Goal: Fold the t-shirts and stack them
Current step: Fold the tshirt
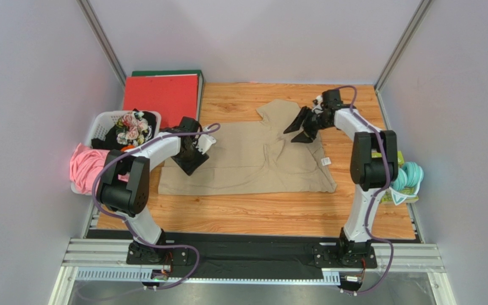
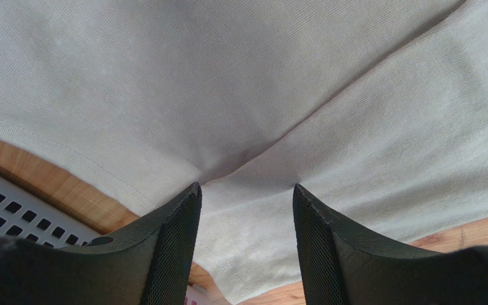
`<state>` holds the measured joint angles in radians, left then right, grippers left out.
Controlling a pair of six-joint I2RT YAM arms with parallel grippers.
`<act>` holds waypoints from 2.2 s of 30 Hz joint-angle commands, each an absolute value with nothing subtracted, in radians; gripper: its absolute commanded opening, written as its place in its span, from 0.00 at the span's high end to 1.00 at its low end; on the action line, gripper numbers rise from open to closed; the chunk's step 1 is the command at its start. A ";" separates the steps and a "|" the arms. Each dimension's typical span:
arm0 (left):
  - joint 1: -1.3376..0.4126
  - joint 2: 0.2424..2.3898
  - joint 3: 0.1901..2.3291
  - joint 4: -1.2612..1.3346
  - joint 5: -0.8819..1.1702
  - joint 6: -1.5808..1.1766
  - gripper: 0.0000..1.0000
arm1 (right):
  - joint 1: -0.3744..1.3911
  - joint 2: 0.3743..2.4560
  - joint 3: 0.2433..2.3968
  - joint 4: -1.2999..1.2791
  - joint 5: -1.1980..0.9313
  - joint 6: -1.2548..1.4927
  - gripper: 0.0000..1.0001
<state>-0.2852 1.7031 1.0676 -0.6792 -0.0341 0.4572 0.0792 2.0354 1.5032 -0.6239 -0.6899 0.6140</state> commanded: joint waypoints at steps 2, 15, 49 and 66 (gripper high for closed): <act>-0.278 1.658 1.068 -0.687 -0.014 0.474 0.39 | 0.061 1.948 1.428 -0.542 -0.693 0.604 0.45; -0.278 1.658 1.068 -0.687 -0.025 0.485 0.39 | 0.009 2.054 1.416 -0.537 -0.632 0.584 0.49; -0.207 1.707 1.015 -0.664 0.014 0.474 0.41 | -0.106 2.255 1.620 -0.534 -0.710 0.583 0.50; -0.206 1.715 1.029 -0.664 0.012 0.479 0.41 | -0.058 2.201 1.554 -0.546 -0.687 0.577 0.51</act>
